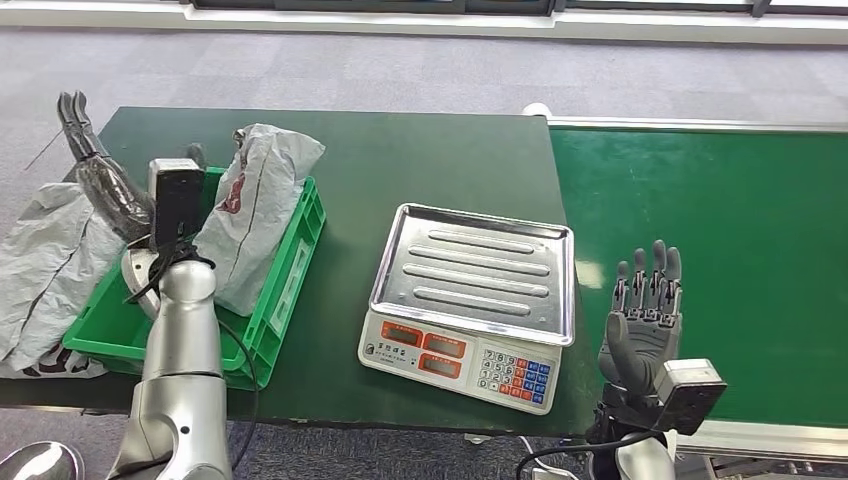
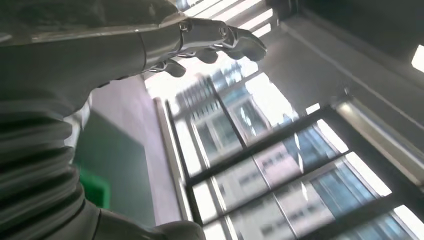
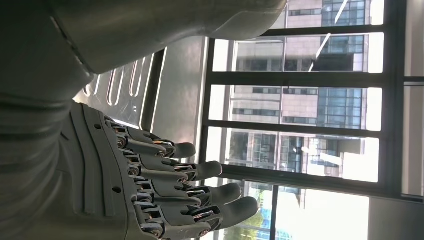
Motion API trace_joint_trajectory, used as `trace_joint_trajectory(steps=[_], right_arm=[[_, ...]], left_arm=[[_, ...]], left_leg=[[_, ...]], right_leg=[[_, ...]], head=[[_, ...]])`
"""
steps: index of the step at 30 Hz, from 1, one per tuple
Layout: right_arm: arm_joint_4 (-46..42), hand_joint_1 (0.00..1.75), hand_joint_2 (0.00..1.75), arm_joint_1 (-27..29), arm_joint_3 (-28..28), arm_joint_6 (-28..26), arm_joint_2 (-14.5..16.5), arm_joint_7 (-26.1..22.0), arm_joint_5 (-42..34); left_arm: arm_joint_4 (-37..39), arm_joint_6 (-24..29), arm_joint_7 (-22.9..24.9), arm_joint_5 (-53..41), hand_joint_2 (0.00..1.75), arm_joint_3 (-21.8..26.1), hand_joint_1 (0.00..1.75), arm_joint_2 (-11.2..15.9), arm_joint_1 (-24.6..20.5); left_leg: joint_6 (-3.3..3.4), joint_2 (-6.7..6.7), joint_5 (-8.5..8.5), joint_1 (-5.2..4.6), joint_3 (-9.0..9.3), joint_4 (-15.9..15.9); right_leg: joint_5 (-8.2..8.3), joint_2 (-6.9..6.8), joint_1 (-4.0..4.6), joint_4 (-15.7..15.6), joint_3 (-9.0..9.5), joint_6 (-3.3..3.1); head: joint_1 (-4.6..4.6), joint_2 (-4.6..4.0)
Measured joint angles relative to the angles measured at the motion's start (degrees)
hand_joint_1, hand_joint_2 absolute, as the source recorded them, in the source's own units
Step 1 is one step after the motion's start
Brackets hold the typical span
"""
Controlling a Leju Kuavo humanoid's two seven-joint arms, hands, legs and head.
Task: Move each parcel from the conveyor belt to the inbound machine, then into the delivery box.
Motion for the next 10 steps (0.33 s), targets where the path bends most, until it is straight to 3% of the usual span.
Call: trace_joint_trajectory(steps=[2,6,10], right_arm=[[0.5,0.00,1.75,-0.1,-0.2,0.1,0.0,0.0,0.0],[1.5,0.00,1.75,-0.4,-0.5,0.2,0.0,0.0,-0.1],[2.3,0.00,1.75,0.1,-0.7,0.9,-0.2,-0.1,-0.4]], left_arm=[[-2.4,-5.5,-2.0,6.7,1.75,-3.5,0.00,-0.1,2.5],[-6.8,-11.4,-4.5,14.2,1.75,-9.6,0.00,-0.3,6.9],[-12.1,-19.4,-10.1,22.8,1.75,-14.9,0.00,-0.3,13.5]], left_leg=[[0.01,0.00,-0.01,-0.01,-0.01,0.0],[0.02,0.02,-0.06,-0.02,-0.02,0.0],[0.03,0.05,-0.12,-0.04,0.00,0.0]], right_leg=[[0.00,0.00,-0.01,0.0,0.00,0.00],[-0.01,0.03,-0.02,0.0,-0.02,0.00],[-0.06,0.05,-0.01,0.0,-0.02,0.01]], head=[[0.00,0.01],[0.00,0.01],[0.00,0.01]])
